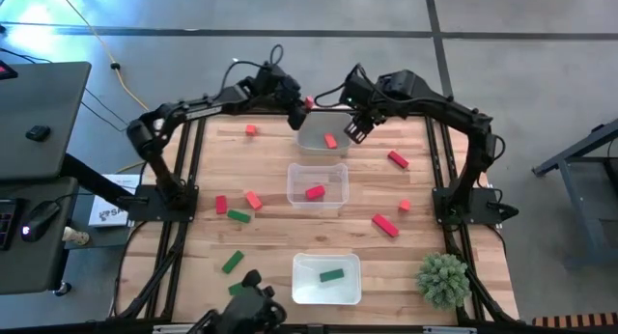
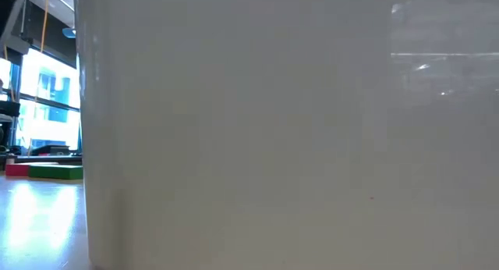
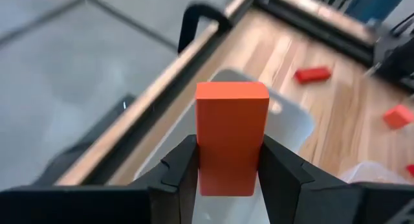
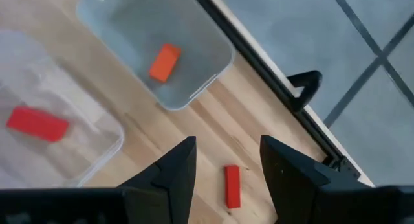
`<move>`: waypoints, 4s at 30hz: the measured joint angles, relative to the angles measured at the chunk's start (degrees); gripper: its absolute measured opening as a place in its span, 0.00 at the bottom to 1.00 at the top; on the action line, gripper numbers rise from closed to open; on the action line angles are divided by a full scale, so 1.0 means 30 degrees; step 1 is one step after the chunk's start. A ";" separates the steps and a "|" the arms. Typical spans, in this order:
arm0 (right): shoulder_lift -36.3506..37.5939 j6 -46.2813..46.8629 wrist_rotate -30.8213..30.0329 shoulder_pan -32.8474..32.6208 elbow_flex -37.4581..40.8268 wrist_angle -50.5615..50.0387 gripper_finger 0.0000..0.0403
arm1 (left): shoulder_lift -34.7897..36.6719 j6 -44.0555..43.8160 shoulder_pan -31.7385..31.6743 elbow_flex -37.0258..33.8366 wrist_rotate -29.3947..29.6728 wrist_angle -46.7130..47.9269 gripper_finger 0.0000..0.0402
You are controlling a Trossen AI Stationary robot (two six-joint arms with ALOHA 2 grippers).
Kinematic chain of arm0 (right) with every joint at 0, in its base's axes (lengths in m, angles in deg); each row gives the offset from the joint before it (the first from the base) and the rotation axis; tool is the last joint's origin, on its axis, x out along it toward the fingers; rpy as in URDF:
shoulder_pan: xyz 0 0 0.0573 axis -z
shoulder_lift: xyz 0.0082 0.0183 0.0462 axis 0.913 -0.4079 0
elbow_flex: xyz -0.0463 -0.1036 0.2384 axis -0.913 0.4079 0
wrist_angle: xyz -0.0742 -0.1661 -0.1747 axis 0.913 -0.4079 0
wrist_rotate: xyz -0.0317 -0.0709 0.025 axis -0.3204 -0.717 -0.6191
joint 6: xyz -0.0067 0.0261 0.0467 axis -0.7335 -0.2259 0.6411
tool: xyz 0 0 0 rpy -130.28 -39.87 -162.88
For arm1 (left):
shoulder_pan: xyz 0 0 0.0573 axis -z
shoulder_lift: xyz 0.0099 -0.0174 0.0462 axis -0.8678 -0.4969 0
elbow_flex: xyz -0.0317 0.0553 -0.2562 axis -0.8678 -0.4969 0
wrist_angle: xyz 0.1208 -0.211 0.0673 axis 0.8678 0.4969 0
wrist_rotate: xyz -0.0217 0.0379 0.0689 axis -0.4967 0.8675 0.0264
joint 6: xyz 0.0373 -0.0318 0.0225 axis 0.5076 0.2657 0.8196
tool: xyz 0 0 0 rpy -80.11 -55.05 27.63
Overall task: Sort & place blocks by color
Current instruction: Put the orange block into the gray bin, then put the red block into the transparent bin
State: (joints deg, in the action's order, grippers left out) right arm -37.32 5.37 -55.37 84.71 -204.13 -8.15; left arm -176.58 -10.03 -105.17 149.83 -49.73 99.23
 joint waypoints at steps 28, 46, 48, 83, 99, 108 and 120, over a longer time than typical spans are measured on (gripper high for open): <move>0.0163 0.0308 0.4800 -0.1834 0.1725 0.0062 0.40 | -0.3649 0.0146 0.0313 0.1908 -0.1066 0.3346 0.28; 0.4981 0.7121 0.7604 -0.5927 1.3845 0.4395 0.40 | -0.3649 0.0496 0.0313 0.1901 -0.0850 0.3346 0.37; 0.5312 0.7840 0.7671 -0.6505 1.5082 0.5120 0.40 | -0.3649 0.0496 0.0313 0.1901 -0.0854 0.3346 0.40; 0.5625 1.2633 0.8567 -0.9946 2.4219 1.3922 0.57 | 0.1332 0.0409 0.0291 0.1886 -0.1226 0.5358 0.42; 0.5370 1.2641 0.8756 -0.9938 2.6578 1.7198 0.52 | 0.3935 0.0089 0.0313 0.1886 -0.1117 0.6699 0.42; 0.5367 1.3034 0.8917 -0.9873 2.6423 1.7117 0.23 | 0.3935 0.0444 0.0284 0.1886 -0.0985 1.0751 0.42; 0.5275 1.1397 0.8875 -0.8513 2.3889 1.5927 0.23 | 0.3935 0.1006 0.0291 0.1886 -0.0781 1.3325 0.42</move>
State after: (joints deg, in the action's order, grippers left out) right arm -21.50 39.56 -28.74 59.18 -132.46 39.63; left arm -164.77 -7.01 -104.30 155.49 -52.07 139.21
